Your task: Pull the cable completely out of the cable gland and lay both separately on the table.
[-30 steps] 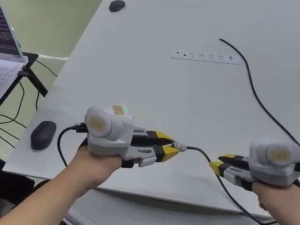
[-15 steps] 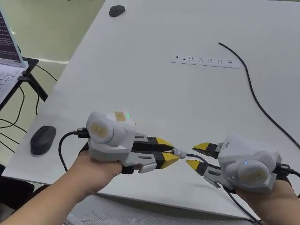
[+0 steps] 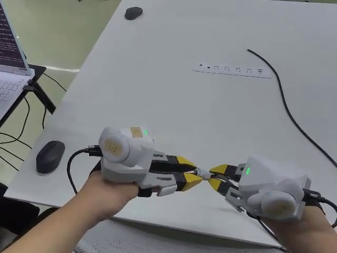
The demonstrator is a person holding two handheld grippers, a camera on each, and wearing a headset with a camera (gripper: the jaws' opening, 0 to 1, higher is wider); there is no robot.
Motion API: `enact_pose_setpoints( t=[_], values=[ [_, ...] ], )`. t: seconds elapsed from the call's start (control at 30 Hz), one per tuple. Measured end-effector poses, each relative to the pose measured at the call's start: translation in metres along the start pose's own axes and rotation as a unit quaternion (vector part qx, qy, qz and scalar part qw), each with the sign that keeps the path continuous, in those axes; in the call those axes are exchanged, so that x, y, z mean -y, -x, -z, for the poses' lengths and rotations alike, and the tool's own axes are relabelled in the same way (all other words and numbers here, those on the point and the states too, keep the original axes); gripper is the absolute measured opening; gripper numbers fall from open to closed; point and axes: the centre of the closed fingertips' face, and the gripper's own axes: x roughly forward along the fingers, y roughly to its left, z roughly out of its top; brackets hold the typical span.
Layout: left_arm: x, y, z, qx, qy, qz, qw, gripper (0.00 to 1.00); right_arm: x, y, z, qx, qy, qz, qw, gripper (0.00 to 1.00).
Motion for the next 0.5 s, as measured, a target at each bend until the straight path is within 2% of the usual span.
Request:
enact_pose_setpoints(
  t=[0.27,0.5],
  values=[
    [0.000,-0.001,-0.001,0.005,-0.003,-0.003,1.0000,0.14,0.001,0.000,0.002,0.003,-0.018,0.007,0.9998,0.01],
    [-0.001,0.002,-0.003,0.012,-0.001,-0.007,0.9999,0.14,0.008,0.000,0.020,-0.011,-0.076,0.015,0.9970,0.00]
  ],
)
